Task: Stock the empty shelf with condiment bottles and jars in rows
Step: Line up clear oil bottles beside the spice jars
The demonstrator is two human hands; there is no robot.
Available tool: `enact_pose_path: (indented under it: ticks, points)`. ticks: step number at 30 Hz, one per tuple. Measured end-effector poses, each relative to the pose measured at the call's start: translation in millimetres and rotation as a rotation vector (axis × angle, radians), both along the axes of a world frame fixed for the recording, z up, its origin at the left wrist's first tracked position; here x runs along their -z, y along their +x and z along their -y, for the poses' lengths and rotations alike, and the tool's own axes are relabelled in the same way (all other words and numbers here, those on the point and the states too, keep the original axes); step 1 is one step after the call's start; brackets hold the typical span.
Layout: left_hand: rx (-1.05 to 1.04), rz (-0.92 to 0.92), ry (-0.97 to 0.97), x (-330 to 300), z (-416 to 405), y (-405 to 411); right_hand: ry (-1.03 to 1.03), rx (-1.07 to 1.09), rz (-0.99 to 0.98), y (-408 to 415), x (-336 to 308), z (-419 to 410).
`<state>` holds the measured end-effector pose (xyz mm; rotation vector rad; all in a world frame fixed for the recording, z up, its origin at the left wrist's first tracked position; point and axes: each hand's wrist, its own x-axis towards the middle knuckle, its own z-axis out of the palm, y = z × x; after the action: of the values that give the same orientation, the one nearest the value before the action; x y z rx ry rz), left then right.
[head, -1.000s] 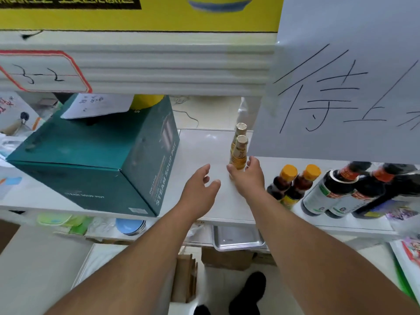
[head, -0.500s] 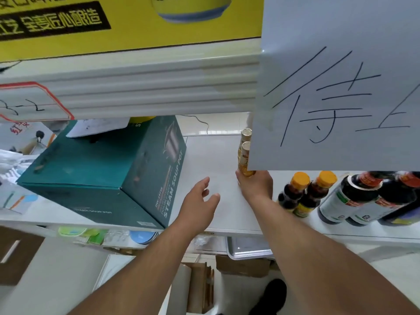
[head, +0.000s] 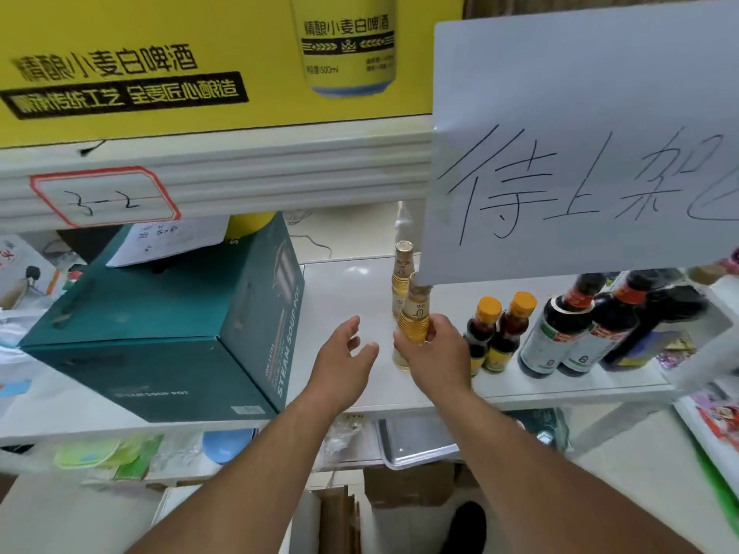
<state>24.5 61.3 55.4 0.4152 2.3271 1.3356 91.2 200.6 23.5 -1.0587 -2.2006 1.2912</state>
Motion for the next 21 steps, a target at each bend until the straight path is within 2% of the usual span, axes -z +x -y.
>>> enact_pose_path:
  ticks: [10, 16, 21]
  points:
    - [0.077, -0.068, 0.000, 15.0, -88.1, -92.5, -0.080, -0.055, 0.002, 43.2, -18.8, 13.4]
    - [0.146, -0.064, -0.053, 80.3, -131.1, -146.3, -0.051, -0.021, 0.016, 36.3, -15.3, -1.3]
    - [0.172, -0.078, -0.010, 65.0, -137.9, -127.6, -0.063, -0.014, 0.011, 31.5, -11.4, -8.3]
